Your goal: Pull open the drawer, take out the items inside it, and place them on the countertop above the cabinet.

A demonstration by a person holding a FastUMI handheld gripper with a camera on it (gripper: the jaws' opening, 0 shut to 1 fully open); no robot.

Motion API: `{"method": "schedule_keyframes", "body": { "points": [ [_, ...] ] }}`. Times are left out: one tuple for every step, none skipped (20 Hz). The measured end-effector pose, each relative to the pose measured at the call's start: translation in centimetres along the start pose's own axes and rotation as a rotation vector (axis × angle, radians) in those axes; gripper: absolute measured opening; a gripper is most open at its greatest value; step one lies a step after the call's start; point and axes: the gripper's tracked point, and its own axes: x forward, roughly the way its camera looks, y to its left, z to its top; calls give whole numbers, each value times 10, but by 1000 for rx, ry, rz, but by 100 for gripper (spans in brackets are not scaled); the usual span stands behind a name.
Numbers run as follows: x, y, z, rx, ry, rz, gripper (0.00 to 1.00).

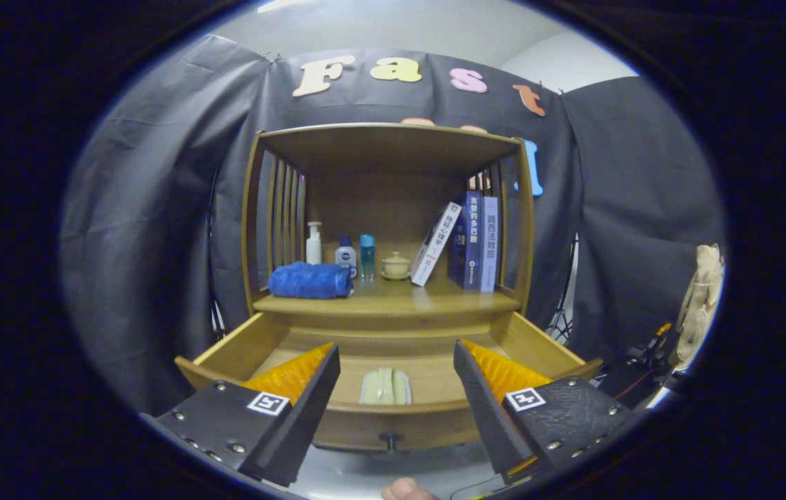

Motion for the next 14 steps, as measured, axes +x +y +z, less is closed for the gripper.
{"method": "schedule_keyframes", "body": {
  "points": [
    [11,2,8,9,11,-1,98],
    [23,2,19,25,9,-12,98],
    [33,2,29,37,12,-22,98],
    [42,6,39,51,2,-20,98],
    [52,10,49,58,-7,-12,98],
    [62,10,54,56,-12,-11,98],
    [70,10,57,48,-10,-9,98],
    [78,10,55,37,0,-9,98],
    [86,9,51,31,13,-13,98],
    [93,6,43,32,42,-22,98],
    [100,6,31,42,85,-26,98],
    [106,6,18,57,136,-27,98],
    [111,10,3,65,202,-7,98],
    [114,18,-9,71,261,28,98]
  ]
}}
